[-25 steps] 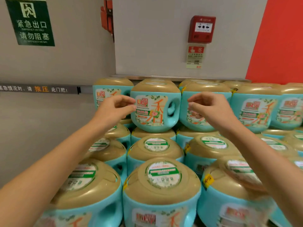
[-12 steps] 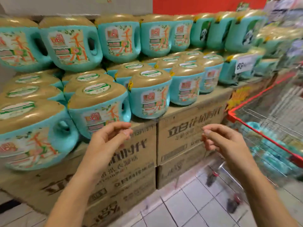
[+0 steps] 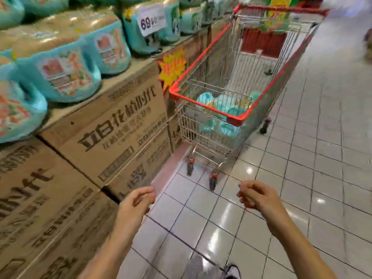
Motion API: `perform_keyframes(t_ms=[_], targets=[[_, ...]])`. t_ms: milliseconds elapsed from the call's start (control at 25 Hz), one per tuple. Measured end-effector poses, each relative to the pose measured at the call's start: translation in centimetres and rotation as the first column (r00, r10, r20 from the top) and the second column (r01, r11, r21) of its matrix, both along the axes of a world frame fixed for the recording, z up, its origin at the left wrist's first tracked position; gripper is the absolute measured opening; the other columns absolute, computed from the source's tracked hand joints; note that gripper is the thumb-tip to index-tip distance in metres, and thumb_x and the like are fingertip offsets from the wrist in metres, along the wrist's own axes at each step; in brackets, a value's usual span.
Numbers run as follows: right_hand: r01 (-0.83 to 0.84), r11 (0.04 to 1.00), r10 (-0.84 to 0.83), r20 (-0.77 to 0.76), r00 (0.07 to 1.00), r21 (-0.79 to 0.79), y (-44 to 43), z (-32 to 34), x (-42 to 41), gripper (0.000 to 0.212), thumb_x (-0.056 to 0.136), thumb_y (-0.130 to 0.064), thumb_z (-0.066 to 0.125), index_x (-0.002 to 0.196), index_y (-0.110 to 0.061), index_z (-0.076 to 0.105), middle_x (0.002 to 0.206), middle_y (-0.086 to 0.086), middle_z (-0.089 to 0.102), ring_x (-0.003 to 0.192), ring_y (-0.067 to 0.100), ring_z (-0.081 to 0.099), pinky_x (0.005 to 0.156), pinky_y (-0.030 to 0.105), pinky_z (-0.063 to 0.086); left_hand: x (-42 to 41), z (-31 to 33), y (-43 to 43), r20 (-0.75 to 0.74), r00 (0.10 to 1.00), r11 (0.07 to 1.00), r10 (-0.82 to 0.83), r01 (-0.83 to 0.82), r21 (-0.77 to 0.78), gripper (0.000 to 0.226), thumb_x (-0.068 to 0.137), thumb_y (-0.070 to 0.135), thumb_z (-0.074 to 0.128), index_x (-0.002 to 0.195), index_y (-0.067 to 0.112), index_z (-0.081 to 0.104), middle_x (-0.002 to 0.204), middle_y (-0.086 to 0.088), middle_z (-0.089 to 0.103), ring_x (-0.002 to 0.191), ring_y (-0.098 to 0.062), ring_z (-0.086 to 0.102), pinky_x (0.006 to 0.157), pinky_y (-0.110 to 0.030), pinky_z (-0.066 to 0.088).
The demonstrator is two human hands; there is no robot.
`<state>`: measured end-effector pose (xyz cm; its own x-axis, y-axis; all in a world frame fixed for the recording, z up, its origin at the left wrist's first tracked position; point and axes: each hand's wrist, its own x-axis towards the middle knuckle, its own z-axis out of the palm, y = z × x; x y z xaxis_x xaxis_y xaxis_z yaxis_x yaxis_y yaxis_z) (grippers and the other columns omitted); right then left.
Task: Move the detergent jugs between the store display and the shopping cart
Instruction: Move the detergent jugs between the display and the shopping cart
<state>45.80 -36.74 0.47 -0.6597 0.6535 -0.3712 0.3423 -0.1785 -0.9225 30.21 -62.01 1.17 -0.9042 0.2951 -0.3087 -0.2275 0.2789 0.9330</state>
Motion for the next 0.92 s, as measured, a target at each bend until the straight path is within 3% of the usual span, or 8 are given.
perform_keyframes(t_ms=[200, 400, 680, 800, 920], targets=[[0.032, 0.999, -0.035, 0.098, 0.995, 0.04, 11.7, 0.1, 4.2, 0.008, 0.089, -0.007, 0.062, 0.092, -0.011, 0.069, 0.083, 0.012, 0.071, 0.068, 0.013, 0.065, 0.064, 0.023, 0.05, 2.0, -2.8, 12.6, 0.135, 0.989, 0.998, -0.058, 0.056, 0.013, 0.014, 0.091, 0.01, 0.063, 0.097, 0.018, 0.073, 0.089, -0.002, 0.075, 0.09, -0.018, 0.067, 0.075, -0.028, 0.049], [0.036, 0.996, -0.042, 0.076, 0.996, 0.081, 22.0, 1.8, 2.2, 0.011, 0.087, -0.007, 0.063, 0.096, -0.012, 0.068, 0.086, 0.013, 0.072, 0.073, 0.015, 0.066, 0.066, 0.023, 0.052, -0.7, -2.2, 23.0, 0.091, 0.994, 0.996, -0.067, 0.062, 0.059, 0.014, 0.09, 0.012, 0.064, 0.094, 0.022, 0.074, 0.089, -0.003, 0.075, 0.09, -0.017, 0.068, 0.075, -0.028, 0.048], [0.012, 0.98, -0.004, -0.044, 0.999, 0.199, 38.9, 6.2, -10.3, 0.01, 0.088, -0.004, 0.062, 0.093, -0.012, 0.067, 0.077, 0.004, 0.069, 0.066, 0.01, 0.064, 0.06, 0.016, 0.051, -12.1, 0.1, 39.4, 0.014, 0.999, 0.985, -0.048, 0.045, 0.168, 0.019, 0.091, 0.002, 0.06, 0.094, 0.017, 0.071, 0.091, -0.007, 0.072, 0.082, -0.013, 0.065, 0.07, -0.019, 0.052], [0.005, 0.974, 0.02, -0.108, 0.994, 0.227, 46.0, 9.2, -17.6, 0.01, 0.088, 0.001, 0.061, 0.093, -0.006, 0.066, 0.074, 0.006, 0.065, 0.057, 0.004, 0.061, 0.055, 0.014, 0.05, -17.6, 2.1, 46.9, 0.019, 1.0, 0.976, -0.01, 0.006, 0.216, 0.019, 0.091, -0.001, 0.058, 0.094, 0.014, 0.07, 0.088, -0.008, 0.07, 0.077, -0.016, 0.06, 0.06, -0.013, 0.05], [-0.041, 0.966, 0.075, -0.124, 0.989, 0.255, 51.7, 10.5, -24.5, 0.012, 0.088, 0.003, 0.059, 0.093, -0.006, 0.065, 0.071, 0.004, 0.062, 0.056, 0.006, 0.057, 0.051, 0.014, 0.047, -22.2, 3.5, 53.6, -0.013, 1.0, 0.979, 0.014, -0.011, 0.205, 0.018, 0.091, 0.0, 0.058, 0.095, 0.014, 0.068, 0.087, -0.008, 0.068, 0.077, -0.015, 0.057, 0.068, -0.021, 0.045]])
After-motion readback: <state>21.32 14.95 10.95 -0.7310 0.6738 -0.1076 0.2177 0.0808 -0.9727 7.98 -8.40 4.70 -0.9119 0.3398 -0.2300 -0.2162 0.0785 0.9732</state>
